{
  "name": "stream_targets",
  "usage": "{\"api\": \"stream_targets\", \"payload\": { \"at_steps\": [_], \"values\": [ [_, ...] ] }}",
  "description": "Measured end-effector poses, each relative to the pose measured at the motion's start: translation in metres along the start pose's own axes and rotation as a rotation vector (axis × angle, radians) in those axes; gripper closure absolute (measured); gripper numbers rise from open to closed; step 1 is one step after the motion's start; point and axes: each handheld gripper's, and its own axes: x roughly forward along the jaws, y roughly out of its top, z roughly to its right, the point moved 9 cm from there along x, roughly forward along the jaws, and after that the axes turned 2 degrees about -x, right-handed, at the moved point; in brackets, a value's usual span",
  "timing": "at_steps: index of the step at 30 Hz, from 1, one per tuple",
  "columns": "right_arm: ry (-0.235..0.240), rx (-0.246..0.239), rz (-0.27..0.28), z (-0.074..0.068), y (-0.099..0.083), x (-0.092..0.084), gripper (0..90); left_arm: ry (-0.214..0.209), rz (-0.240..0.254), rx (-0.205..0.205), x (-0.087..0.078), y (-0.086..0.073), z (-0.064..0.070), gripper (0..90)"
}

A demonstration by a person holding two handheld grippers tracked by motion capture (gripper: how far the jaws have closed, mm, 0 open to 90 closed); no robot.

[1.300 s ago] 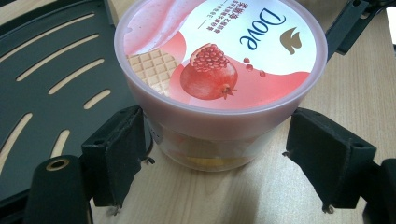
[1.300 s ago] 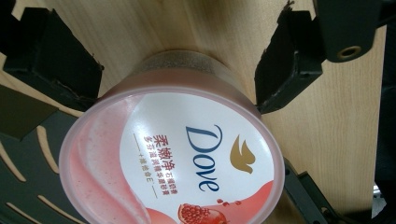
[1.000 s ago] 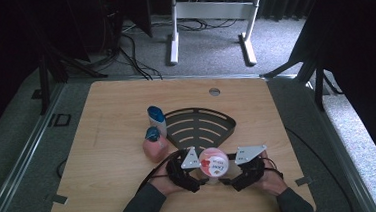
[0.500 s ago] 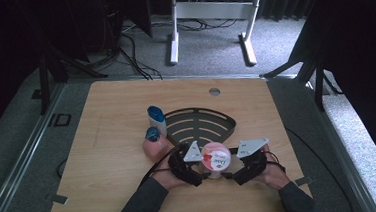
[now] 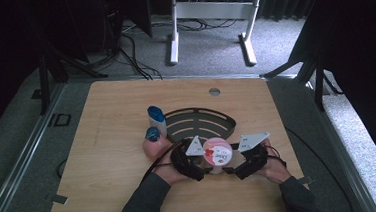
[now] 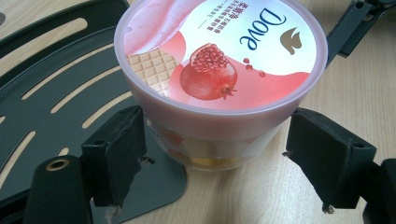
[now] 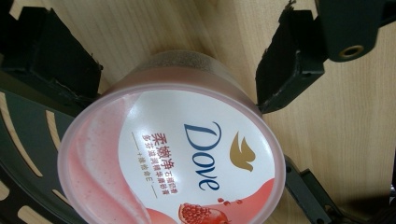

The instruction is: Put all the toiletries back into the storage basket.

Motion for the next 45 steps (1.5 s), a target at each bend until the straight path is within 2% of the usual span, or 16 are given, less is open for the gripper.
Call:
{"api": "stream_targets", "payload": {
  "at_steps": [8, 14, 25, 33, 45],
  "values": [
    [0.007, 0.004, 0.002, 0.009, 0.003, -0.001, 13.9, 0.019, 0.001, 0.008, 0.0, 0.007, -0.007, 20.5],
    [0.006, -0.002, 0.001, 0.014, 0.006, -0.001, 13.8, 0.026, 0.003, -0.007, 0.001, 0.009, -0.01, 20.5],
    [0.004, 0.012, 0.008, 0.027, 0.009, -0.004, 13.6, 0.04, 0.007, -0.011, 0.004, 0.019, -0.019, 20.5],
    [0.008, 0.017, 0.014, 0.027, 0.01, -0.007, 13.6, 0.049, 0.003, 0.004, 0.001, 0.023, -0.018, 20.4],
    [-0.007, 0.0, 0.01, 0.035, 0.016, -0.012, 13.3, 0.058, 0.014, -0.008, 0.001, 0.031, -0.023, 20.5]
  ]
}}
